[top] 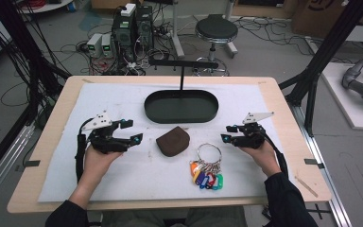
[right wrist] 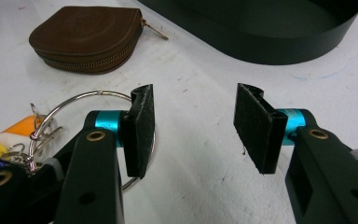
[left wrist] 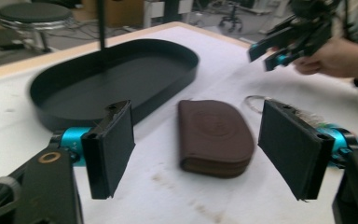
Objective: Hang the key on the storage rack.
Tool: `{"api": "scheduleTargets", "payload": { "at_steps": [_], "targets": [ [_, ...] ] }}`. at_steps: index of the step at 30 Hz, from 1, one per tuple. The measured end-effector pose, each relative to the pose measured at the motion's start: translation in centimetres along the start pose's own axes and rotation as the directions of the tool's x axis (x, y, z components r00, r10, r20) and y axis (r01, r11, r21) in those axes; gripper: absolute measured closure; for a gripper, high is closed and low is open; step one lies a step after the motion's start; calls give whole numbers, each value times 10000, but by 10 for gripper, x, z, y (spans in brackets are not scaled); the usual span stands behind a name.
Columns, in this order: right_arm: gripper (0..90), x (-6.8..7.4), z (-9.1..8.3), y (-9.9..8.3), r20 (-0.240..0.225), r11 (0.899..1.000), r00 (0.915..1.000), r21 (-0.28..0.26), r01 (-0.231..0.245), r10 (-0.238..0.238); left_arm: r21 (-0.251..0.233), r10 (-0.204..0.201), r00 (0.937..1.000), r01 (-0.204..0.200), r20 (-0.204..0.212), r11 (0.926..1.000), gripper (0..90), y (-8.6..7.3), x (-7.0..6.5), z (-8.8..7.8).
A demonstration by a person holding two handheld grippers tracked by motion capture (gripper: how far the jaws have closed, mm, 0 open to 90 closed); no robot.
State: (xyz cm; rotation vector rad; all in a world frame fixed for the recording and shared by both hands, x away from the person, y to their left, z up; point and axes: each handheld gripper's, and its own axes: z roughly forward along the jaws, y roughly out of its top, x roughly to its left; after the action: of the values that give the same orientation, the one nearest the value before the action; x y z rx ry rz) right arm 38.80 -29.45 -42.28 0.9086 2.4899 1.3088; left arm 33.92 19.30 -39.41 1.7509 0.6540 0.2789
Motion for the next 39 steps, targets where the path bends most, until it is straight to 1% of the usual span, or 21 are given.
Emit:
{"api": "scheduleTargets", "payload": {
  "at_steps": [7,8,9,10,11,12,13,16,21,22,25,29,31,32,33,34,35,36,37,38,39],
  "targets": [
    [489,-3,-2,-1,203,10000,9998,-81,-47,49,415,-285,9953,248,921,9988,335,2,-20,27],
    [480,-5,-5,-1,323,9998,9994,-187,-116,122,669,-412,9910,328,1276,9972,337,3,-29,38],
    [478,-6,-6,-1,366,9996,9992,-235,-137,145,669,-412,9910,328,1276,9972,339,3,-29,38],
    [474,-7,-8,-1,464,9993,9987,-301,-201,214,948,-404,9872,259,1540,9952,340,3,-40,53],
    [474,-7,-8,-1,464,9993,9987,-301,-201,214,948,-404,9872,259,1540,9952,340,3,-40,53],
    [469,-9,-12,-1,677,9984,9973,-513,-255,290,1086,-531,9827,341,1776,9935,344,2,-48,65],
    [469,-9,-12,-1,677,9984,9973,-513,-255,290,1086,-531,9827,341,1776,9935,349,2,-48,65],
    [437,-12,-22,-2,1141,9949,9924,-940,-358,465,1508,-729,9783,437,1941,9876,367,2,-64,91],
    [436,-12,-28,-3,1431,9909,9882,-1300,-352,539,1771,-1020,9769,685,1879,9818,380,1,-73,109],
    [437,-12,-31,-4,1491,9896,9871,-1391,-367,576,1984,-1257,9758,894,1787,9760,394,0,-77,118],
    [426,-12,-32,-4,1604,9890,9853,-1432,-359,590,2159,-1416,9767,1051,1612,9707,396,0,-81,124],
    [426,-12,-35,-6,1814,9888,9818,-1462,-299,565,2486,-2003,9726,1663,1180,9542,416,-2,-86,141],
    [426,-12,-36,-6,1812,9882,9818,-1500,-297,570,2548,-2052,9723,1715,1120,9517,445,-3,-87,144],
    [426,-13,-38,-6,1855,9874,9809,-1553,-303,592,2655,-2248,9691,1914,1016,9449,447,-4,-89,150],
    [426,-13,-38,-6,1855,9874,9809,-1553,-303,592,2655,-2248,9691,1914,1016,9449,448,-4,-89,150],
    [426,-13,-38,-6,1842,9865,9810,-1610,-312,611,2846,-2346,9681,2014,876,9373,462,-5,-91,155],
    [426,-13,-38,-6,1840,9864,9810,-1613,-315,614,2846,-2346,9681,2014,876,9373,475,-5,-91,155],
    [426,-13,-38,-6,1844,9863,9811,-1622,-286,588,3008,-2316,9714,2055,533,9313,484,-7,-94,160],
    [426,-13,-38,-6,1844,9863,9811,-1622,-286,588,3008,-2316,9714,2055,533,9313,489,-7,-94,160],
    [426,-12,-38,-6,1861,9862,9809,-1634,-259,566,3131,-2491,9685,2349,56,9202,491,-9,-95,164],
    [426,-12,-38,-6,1861,9862,9809,-1634,-259,566,3131,-2491,9685,2349,56,9202,491,-9,-95,164]
  ]
}}
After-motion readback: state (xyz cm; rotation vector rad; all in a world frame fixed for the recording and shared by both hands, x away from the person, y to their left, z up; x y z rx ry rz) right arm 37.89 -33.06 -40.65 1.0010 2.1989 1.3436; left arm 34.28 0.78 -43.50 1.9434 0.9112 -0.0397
